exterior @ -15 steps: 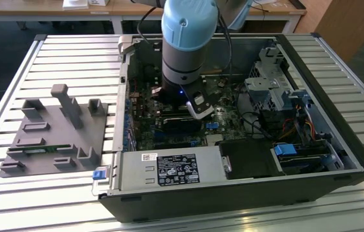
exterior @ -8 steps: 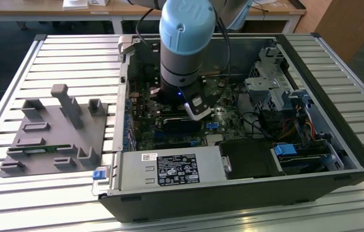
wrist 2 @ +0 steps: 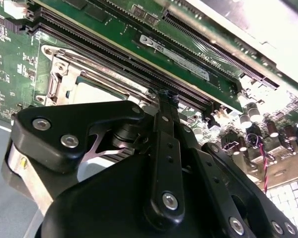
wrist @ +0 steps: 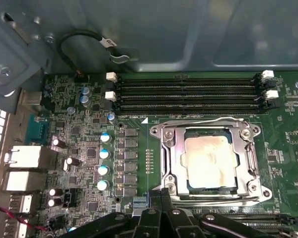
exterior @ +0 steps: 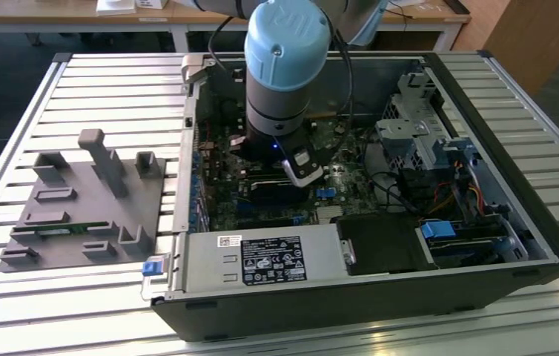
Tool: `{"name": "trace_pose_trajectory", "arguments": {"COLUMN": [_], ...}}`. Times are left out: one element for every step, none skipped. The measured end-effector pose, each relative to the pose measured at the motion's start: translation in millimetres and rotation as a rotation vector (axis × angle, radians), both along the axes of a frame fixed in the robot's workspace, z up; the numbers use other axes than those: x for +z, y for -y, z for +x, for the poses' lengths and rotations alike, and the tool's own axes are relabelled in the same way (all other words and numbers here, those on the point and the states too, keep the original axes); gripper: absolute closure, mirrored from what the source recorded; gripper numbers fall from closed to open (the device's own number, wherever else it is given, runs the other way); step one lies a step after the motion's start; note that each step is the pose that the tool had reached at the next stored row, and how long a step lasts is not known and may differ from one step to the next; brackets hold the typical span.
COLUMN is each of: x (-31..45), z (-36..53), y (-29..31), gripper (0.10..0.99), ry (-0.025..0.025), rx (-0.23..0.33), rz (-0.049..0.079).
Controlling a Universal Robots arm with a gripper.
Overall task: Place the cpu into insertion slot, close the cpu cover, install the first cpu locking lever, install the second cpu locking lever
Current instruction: 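Install the second cpu locking lever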
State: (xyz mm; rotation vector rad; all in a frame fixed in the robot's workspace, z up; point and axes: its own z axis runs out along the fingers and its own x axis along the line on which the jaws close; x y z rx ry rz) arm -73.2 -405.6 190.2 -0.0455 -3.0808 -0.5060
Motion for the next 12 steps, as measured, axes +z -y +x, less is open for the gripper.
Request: {"name": "trace_pose_trajectory", "arguments": {"x": [-0.4,-0.7,-1.1,-1.3,-1.6,-1.8,-1.9,-2.1,-2.1,-2.1,-2.2,-2.3], "z": [0.0,0.0,0.0,0.0,0.0,0.0,0.1,0.1,0.0,0.0,-0.1,-0.1], "y": [0.0,0.0,0.0,0.0,-0.1,-0.2,-0.4,-0.6,-1.0,-1.4,-1.8,-2.1], "gripper": [0.980,0.980,0.980,0.980,0.980,0.980,0.980,0.980,0.980,0.980,0.980,0.980], "ry": [0.0001,0.0001,0.0001,0.0001,0.0001,0.0001,0.0001,0.0001,0.0000,0.0000,0.0001,0.0001], "rx": [0.000,0.000,0.000,0.000,0.000,0.000,0.000,0.000,0.000,0.000,0.000,0.000], "rz": [0.002,0.004,0.006,0.007,0.009,0.010,0.011,0.011,0.011,0.012,0.012,0.012]}}
